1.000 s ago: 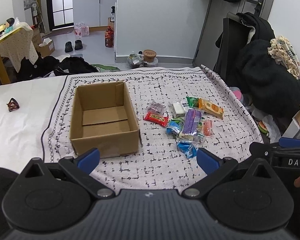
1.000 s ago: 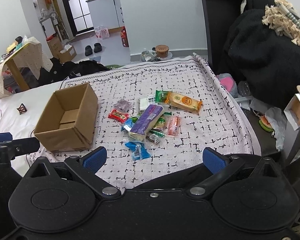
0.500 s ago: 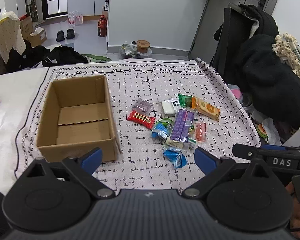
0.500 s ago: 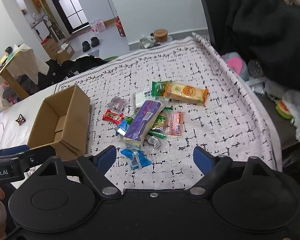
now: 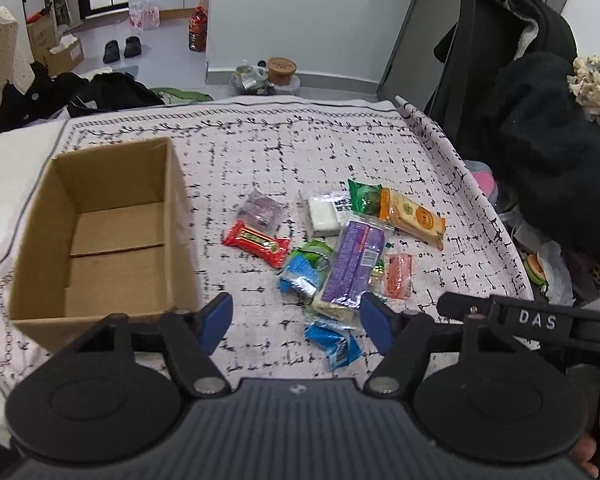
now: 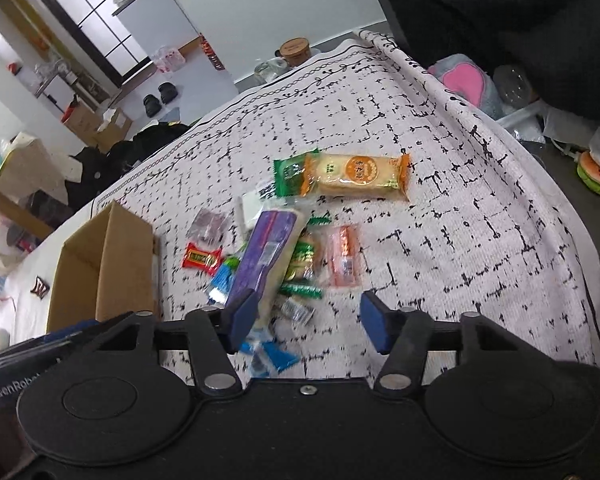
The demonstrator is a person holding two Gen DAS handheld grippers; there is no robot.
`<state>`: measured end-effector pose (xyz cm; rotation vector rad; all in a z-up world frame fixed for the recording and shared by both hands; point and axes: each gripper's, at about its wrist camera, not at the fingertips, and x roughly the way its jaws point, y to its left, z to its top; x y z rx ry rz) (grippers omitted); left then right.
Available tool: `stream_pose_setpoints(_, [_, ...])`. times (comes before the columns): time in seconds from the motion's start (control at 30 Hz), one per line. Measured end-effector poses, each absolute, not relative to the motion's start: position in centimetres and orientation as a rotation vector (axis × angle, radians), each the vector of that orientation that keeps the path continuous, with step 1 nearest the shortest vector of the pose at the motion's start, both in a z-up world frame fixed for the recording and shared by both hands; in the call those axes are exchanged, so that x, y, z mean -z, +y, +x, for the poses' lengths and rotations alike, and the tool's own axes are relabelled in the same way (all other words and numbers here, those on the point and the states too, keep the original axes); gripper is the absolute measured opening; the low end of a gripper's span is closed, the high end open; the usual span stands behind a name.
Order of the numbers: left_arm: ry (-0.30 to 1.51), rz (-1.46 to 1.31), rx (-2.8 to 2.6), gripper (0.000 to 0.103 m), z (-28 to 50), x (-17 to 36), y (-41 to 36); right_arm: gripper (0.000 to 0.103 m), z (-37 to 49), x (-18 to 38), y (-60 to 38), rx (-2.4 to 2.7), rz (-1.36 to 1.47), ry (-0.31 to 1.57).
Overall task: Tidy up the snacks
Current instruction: 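Grasp the purple wafer bar with left gripper while right gripper grasps orange packet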
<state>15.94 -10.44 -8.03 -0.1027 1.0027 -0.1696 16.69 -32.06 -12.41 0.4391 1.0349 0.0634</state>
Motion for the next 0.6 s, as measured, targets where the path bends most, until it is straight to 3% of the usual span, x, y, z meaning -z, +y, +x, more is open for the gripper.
stream_pose_setpoints(0.3, [1.034,-0.089,0.181,0.059,19.2,10.3,-13.2,0.044,18.8,15.3,-33.4,-0.036,0.513,1.064])
stream_pose_setpoints(0.6, [1.108,-0.089,0.204,0.058,22.3,13.6,-15.4,0.042,20.7,17.8,-34.2,-0.036,0.586,1.086])
